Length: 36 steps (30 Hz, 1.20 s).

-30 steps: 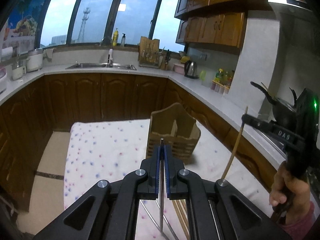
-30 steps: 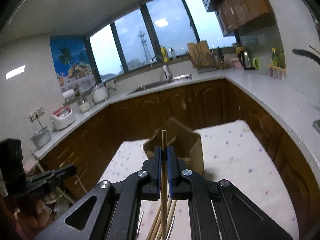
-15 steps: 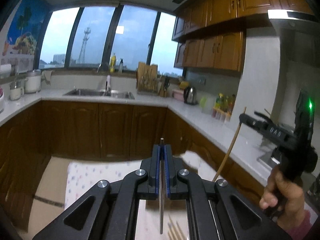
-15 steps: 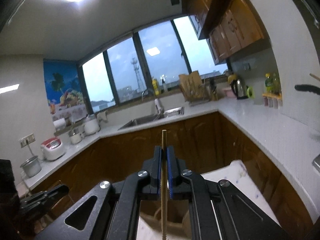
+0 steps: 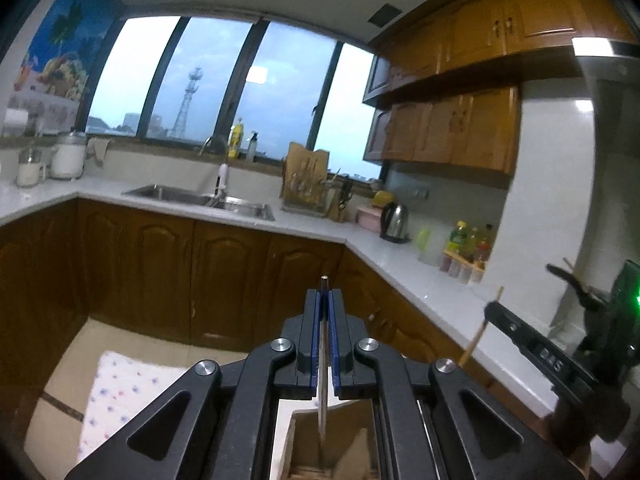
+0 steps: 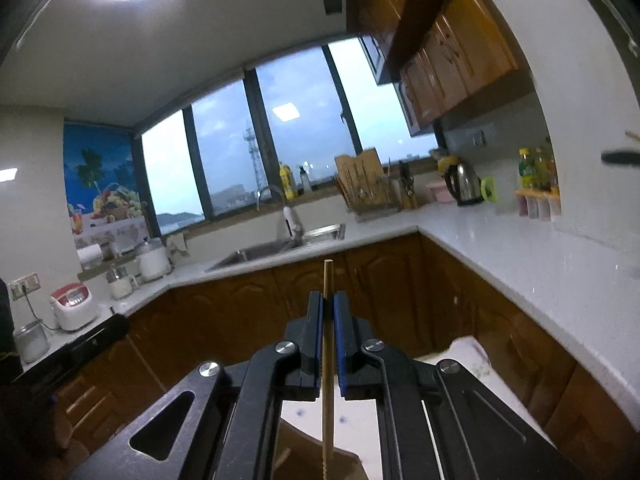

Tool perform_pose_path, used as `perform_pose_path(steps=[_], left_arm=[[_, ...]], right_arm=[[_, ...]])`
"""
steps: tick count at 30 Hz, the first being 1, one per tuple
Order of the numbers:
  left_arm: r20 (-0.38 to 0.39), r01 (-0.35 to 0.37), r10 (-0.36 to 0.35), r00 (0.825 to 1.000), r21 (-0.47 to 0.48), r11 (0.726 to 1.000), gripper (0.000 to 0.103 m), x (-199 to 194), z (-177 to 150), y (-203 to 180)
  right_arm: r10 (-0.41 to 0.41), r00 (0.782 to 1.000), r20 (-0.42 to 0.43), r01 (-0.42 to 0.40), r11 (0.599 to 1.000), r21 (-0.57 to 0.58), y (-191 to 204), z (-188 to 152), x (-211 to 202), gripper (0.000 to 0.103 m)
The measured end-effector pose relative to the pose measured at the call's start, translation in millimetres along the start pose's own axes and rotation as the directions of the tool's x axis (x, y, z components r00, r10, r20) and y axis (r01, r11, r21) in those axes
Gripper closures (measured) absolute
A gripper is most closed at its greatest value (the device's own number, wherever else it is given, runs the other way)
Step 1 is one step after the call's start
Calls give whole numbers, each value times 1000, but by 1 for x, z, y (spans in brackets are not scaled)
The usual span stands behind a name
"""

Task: Organize utensils
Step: 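Lift and carry both chopsticks over the wooden utensil holder with both tools, then open the right tool to drop the wooden chopstick while the left tool drops the metal one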

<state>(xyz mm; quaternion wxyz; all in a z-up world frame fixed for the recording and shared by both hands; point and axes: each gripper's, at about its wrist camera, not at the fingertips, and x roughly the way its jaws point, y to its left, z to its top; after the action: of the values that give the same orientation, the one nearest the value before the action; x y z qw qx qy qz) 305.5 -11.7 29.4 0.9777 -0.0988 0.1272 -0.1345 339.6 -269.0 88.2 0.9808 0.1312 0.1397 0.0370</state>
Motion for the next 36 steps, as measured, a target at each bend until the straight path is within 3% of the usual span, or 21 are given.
perform_pose_path(steps=[8,11,17,23,30,33,35,36], left_arm=[[-70,-40,38,997,-30,999,100,43,-53,12],[-64,-55,53,997,-33,998,100,45,-52,14],[-115,-68,63,991,-46,997,98,56,-23,6],[-144,-71,61,988,-64,995,88,59,8,5],[-141,-75,67,988,-49,996,88,59,11,4],[-138,-83,78,987,-34,996,81,58,5,9],[-136,-93,87,987,-37,995,66,55,7,11],[-131,-96,90,987,-39,995,53,53,7,11]], right_arm=[[-20,999,-48,22,999,47,-14,-41,19,98],[-24,999,-44,26,998,49,-15,-50,17,98],[-16,997,-71,20,999,49,-17,-43,21,98],[-12,996,-92,17,999,46,-18,-41,23,98],[-14,994,-106,19,999,46,-17,-41,24,97],[-12,993,-114,18,999,49,-17,-40,24,94],[-14,992,-125,21,998,59,-19,-39,24,92],[-8,991,-131,17,998,68,-21,-39,24,91]])
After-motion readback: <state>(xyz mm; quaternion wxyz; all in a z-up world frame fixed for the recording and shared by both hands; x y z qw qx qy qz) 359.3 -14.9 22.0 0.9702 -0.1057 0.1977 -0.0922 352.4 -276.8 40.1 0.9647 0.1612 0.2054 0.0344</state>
